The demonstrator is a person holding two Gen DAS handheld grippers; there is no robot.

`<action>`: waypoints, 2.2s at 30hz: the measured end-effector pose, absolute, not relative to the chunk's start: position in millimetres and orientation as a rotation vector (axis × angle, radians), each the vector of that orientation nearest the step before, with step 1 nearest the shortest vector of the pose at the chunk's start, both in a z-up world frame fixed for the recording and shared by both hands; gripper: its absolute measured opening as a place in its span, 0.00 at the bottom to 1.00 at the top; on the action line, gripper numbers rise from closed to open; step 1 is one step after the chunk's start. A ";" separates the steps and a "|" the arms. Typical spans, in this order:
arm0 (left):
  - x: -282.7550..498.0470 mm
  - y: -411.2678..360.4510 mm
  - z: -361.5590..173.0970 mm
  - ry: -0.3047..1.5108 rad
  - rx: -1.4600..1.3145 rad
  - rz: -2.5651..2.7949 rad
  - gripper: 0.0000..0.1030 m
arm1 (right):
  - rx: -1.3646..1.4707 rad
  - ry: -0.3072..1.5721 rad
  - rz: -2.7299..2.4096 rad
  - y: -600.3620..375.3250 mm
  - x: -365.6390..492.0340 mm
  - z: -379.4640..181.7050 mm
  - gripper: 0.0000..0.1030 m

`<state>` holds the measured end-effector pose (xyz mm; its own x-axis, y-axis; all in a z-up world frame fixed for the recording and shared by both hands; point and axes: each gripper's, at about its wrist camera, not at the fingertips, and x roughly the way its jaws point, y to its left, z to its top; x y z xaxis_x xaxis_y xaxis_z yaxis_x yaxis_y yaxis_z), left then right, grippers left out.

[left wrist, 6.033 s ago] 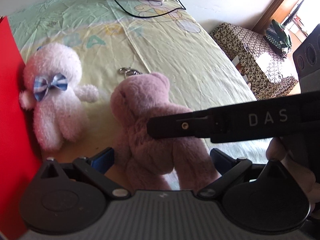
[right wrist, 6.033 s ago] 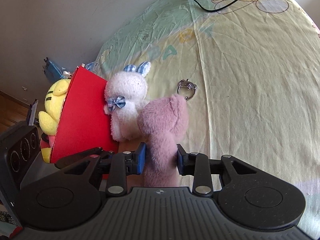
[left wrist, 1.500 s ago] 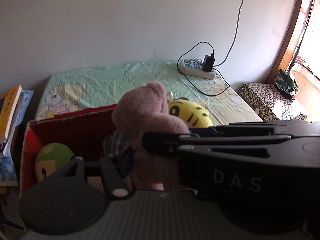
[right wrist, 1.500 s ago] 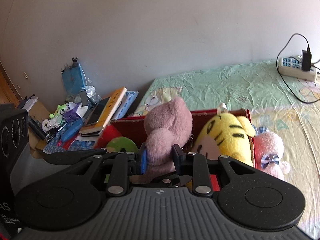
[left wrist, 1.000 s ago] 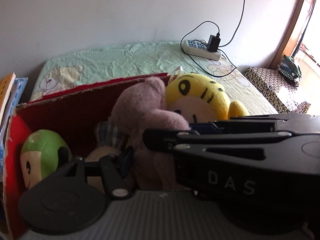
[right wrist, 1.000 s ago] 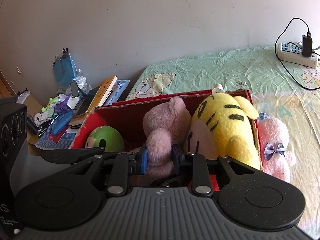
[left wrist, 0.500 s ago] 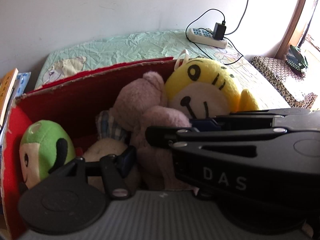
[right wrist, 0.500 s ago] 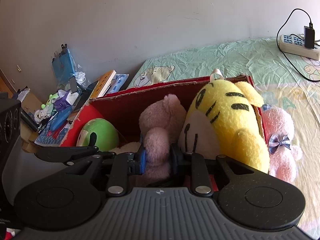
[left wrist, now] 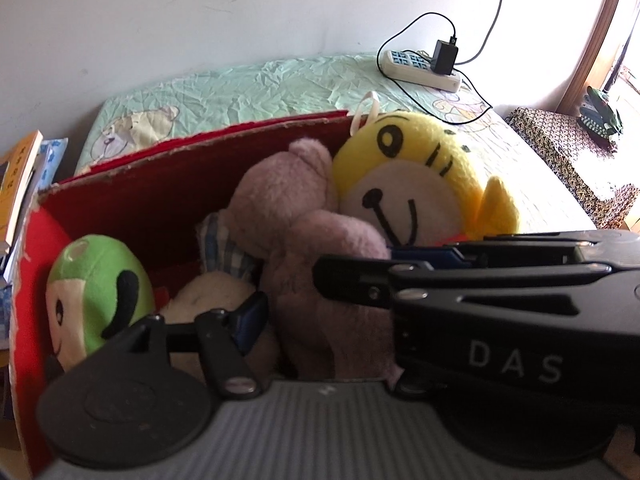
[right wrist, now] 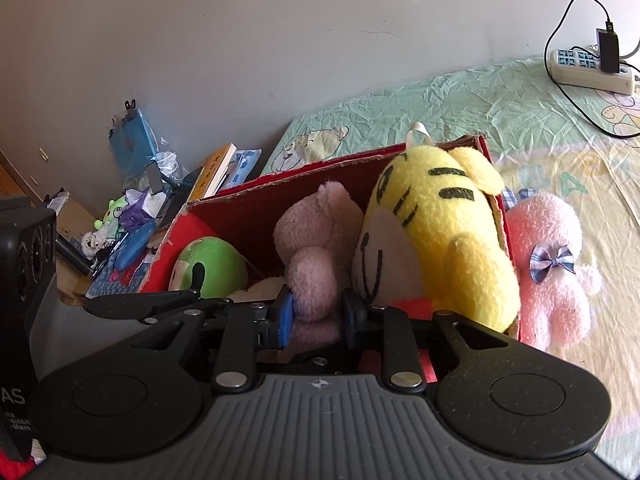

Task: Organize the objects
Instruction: 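Lower the mauve teddy bear into the box and open the right gripper, then withdraw the right gripper from the box toward the white bunny plush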

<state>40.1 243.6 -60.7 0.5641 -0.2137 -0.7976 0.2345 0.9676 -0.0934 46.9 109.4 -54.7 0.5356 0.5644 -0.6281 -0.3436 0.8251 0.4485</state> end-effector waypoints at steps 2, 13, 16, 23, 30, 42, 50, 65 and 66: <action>38.0 241.8 -59.6 0.935 0.030 -0.257 0.66 | 0.287 0.848 0.546 108.8 45.6 -53.4 0.25; 24.7 237.5 -49.5 0.927 0.044 -0.209 0.75 | 0.257 0.839 0.521 105.9 35.7 -47.4 0.25; 18.2 234.4 -46.2 0.914 0.061 -0.187 0.84 | 0.247 0.824 0.513 103.3 30.1 -44.5 0.25; 6.0 227.7 -40.8 0.897 0.093 -0.150 0.88 | 0.244 0.804 0.494 97.5 18.6 -41.7 0.25; 1.7 228.2 -40.5 0.916 0.089 -0.124 0.89 | 0.240 0.767 0.468 95.7 7.3 -37.1 0.26; -8.4 228.5 -32.2 0.913 0.109 -0.084 0.91 | 0.259 0.733 0.425 88.9 -7.1 -31.4 0.30; -13.9 225.9 -27.7 0.908 0.129 -0.088 0.92 | 0.266 0.709 0.384 80.6 -22.9 -25.9 0.30; -25.8 213.1 -13.4 0.855 0.163 -0.095 0.89 | 0.314 0.702 0.380 47.6 -34.5 -23.7 0.30; -25.9 210.9 -12.5 0.854 0.162 -0.094 0.89 | 0.316 0.703 0.384 44.2 -33.9 -24.0 0.30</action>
<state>-25.9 210.9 -12.5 0.6536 -0.0174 -0.7566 0.1468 0.9837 0.1042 -33.9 44.2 -24.0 0.6987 0.4430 -0.5618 -0.2341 0.8836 0.4055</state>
